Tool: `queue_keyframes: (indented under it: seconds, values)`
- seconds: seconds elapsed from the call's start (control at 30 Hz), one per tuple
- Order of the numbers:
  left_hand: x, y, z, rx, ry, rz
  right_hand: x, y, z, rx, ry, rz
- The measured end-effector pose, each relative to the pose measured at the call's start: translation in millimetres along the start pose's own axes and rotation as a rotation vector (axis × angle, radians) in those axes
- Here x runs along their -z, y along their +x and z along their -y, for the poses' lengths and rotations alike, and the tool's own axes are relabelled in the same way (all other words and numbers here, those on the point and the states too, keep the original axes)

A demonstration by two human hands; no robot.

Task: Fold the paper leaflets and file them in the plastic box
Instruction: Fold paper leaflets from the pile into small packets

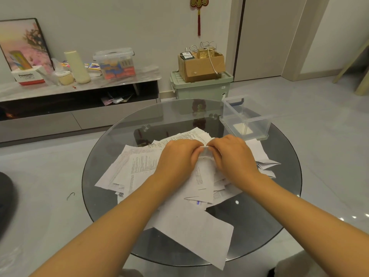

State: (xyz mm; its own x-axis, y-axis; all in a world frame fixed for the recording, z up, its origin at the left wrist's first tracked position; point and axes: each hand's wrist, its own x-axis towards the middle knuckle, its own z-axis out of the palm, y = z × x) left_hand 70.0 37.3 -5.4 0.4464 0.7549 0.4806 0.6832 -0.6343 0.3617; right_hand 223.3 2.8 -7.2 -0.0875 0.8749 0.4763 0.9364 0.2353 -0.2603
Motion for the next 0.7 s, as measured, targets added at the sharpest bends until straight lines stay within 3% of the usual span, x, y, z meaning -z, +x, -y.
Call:
queue_keyframes:
  seconds: [0.13, 0.43, 0.63, 0.7]
  values:
    - [2, 7, -16, 0.08, -0.111, -0.03, 14, -3, -6, -0.015, 0.044, -0.01]
    - [-11, 23, -62, 0.054, -0.225, 0.026, 65, -12, -42, -0.145, 0.067, 0.062]
    - [-37, 29, -86, 0.262, -0.528, 0.271, 82, -24, -78, -0.265, -0.001, 0.039]
    - [-46, 32, -91, 0.279, -0.522, 0.375, 88, -27, -88, -0.342, -0.013, -0.013]
